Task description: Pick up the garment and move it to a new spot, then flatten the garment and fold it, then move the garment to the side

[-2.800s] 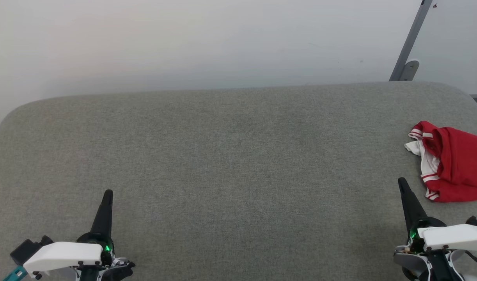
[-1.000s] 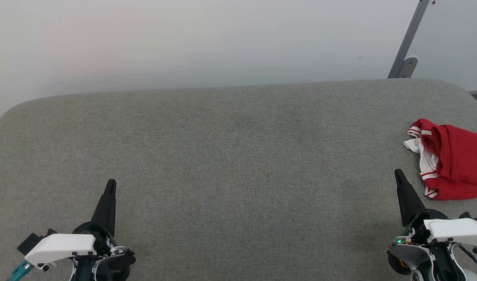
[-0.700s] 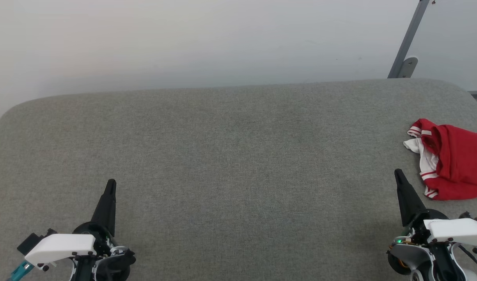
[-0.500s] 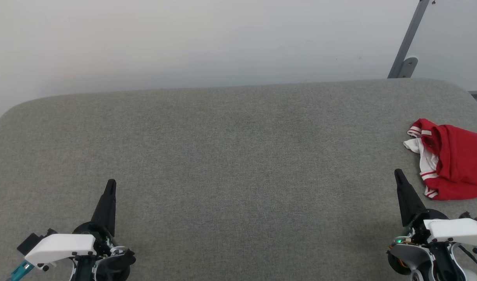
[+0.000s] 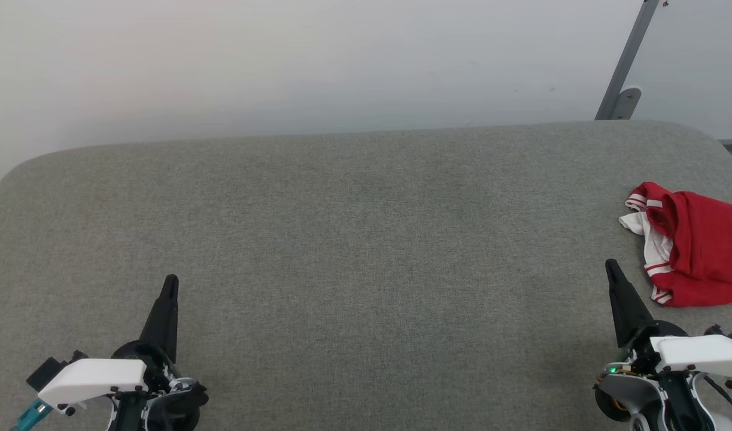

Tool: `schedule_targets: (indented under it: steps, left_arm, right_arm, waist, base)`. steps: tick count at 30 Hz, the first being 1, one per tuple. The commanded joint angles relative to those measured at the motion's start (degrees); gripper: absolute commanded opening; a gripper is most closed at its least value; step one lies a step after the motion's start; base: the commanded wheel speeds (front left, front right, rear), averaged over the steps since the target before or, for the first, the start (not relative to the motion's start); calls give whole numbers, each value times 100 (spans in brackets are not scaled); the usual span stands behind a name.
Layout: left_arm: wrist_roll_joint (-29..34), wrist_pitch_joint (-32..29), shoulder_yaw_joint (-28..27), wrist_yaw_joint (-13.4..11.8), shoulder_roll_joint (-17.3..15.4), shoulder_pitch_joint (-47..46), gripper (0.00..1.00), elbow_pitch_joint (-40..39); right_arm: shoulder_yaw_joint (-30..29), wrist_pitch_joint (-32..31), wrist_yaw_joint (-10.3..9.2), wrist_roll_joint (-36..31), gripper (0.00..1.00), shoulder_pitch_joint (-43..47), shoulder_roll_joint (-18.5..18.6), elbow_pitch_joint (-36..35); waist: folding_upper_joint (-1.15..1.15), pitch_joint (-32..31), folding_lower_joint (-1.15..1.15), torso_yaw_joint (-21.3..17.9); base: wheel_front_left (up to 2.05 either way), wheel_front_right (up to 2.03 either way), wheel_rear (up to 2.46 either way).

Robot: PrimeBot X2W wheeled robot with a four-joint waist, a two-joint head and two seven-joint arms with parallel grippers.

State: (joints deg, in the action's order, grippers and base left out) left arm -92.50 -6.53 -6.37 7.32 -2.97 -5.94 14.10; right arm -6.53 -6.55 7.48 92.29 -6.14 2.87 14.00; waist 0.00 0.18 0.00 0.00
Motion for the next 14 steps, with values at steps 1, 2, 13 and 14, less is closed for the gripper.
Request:
schedule_targets:
  steps: [1,2,13,14]
  left_arm:
    - [9,-12,-20,31,5,-68,0,0]
    - [9,-13,-20,31,5,-69,0,0]
    - [12,-14,-22,31,7,-69,0,0]
    - [12,-14,-22,31,7,-69,0,0]
  right_arm:
    - [-4,-15,2,22,0,-25,-9,9]
    - [-3,-15,2,22,0,-25,-9,10]
    - [-3,-15,2,23,0,-25,-9,9]
    - [-4,-15,2,23,0,-25,-9,9]
  waist:
    - [0,0,0,0]
    - [0,0,0,0]
    - [0,0,0,0]
    - [0,0,0,0]
  base:
    - [0,0,0]
    - [0,0,0]
    - [0,0,0]
    - [0,0,0]
